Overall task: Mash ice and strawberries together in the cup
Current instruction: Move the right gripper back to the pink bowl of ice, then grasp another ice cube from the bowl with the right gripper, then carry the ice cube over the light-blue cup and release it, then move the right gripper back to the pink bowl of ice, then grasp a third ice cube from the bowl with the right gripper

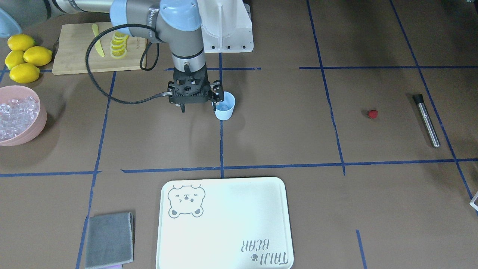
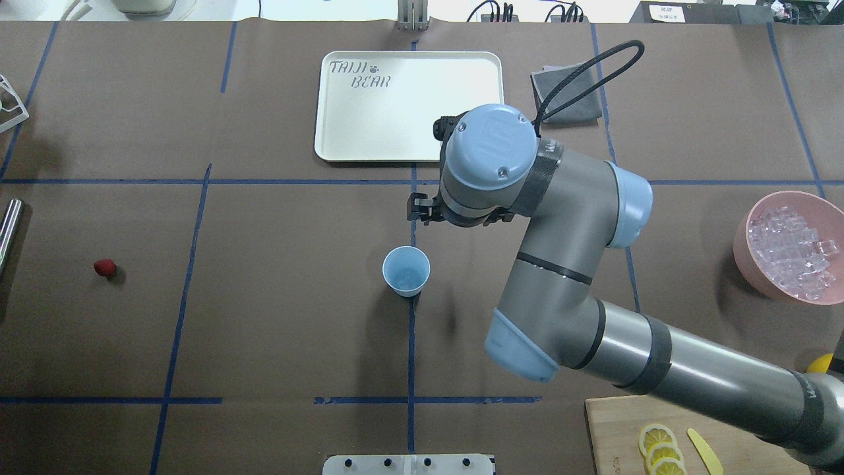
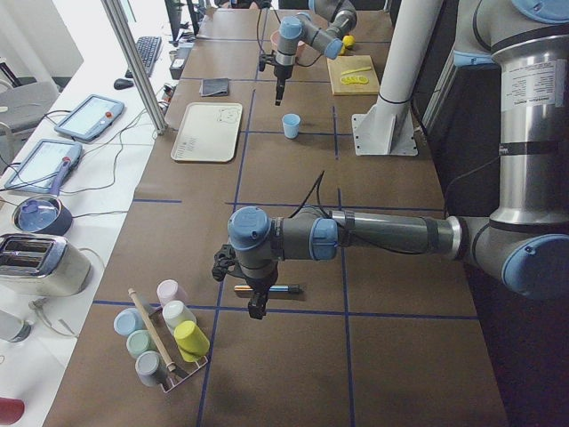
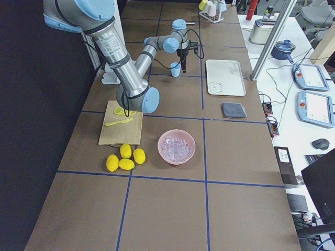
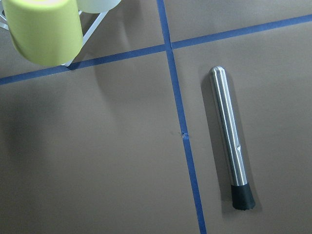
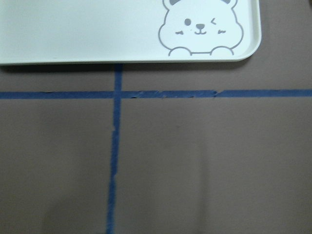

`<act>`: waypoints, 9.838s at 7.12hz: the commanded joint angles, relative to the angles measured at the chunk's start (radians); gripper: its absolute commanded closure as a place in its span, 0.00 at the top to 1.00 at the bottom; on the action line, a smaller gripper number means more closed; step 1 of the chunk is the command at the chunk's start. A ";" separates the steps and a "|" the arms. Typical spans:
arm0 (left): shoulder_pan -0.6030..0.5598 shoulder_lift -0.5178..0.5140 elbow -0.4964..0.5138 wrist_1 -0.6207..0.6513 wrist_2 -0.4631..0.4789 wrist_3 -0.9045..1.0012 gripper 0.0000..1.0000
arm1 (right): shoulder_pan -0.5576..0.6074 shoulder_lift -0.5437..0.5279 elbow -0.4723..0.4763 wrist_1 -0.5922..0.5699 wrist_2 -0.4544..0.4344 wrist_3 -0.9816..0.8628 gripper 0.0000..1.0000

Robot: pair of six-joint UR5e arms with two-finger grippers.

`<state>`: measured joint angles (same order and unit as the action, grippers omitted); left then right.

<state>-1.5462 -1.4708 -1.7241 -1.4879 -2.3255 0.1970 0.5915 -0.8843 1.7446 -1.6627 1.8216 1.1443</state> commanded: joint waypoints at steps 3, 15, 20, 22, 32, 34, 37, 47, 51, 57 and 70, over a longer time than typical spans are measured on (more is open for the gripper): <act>0.000 0.001 0.006 -0.002 -0.060 -0.001 1.00 | 0.374 -0.351 0.140 -0.002 0.265 -0.557 0.99; 0.000 0.001 0.003 -0.003 -0.064 -0.001 1.00 | 0.516 -0.867 0.092 0.336 0.369 -0.859 0.92; 0.000 0.001 0.001 -0.003 -0.064 0.001 1.00 | 0.502 -0.889 0.044 0.350 0.360 -0.862 0.68; 0.000 0.000 0.001 -0.003 -0.064 0.001 1.00 | 0.502 -0.886 0.052 0.350 0.363 -0.864 0.22; 0.000 0.000 0.001 -0.005 -0.064 0.001 1.00 | 0.310 -0.549 0.207 0.333 0.348 -0.369 0.05; 0.000 0.000 0.003 -0.005 -0.064 -0.001 1.00 | 0.120 -0.376 0.193 0.292 0.183 -0.133 0.05; 0.000 0.000 0.003 -0.005 -0.064 0.001 1.00 | -0.085 -0.067 0.173 0.029 -0.054 0.134 0.09; 0.003 0.001 0.015 -0.005 -0.064 0.001 1.00 | -0.210 0.073 0.020 0.031 -0.151 0.238 0.99; 0.003 0.000 0.014 -0.005 -0.064 0.001 1.00 | -0.048 0.021 0.023 0.029 -0.029 0.123 0.99; 0.003 0.000 0.008 -0.005 -0.064 0.001 1.00 | 0.380 -0.599 0.173 0.272 0.281 -0.540 1.00; 0.003 0.000 0.000 -0.003 -0.066 0.001 1.00 | 0.502 -0.806 0.044 0.325 0.255 -0.822 0.82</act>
<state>-1.5432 -1.4711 -1.7242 -1.4910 -2.3914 0.1979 1.1048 -1.6912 1.7915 -1.3371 2.0752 0.3203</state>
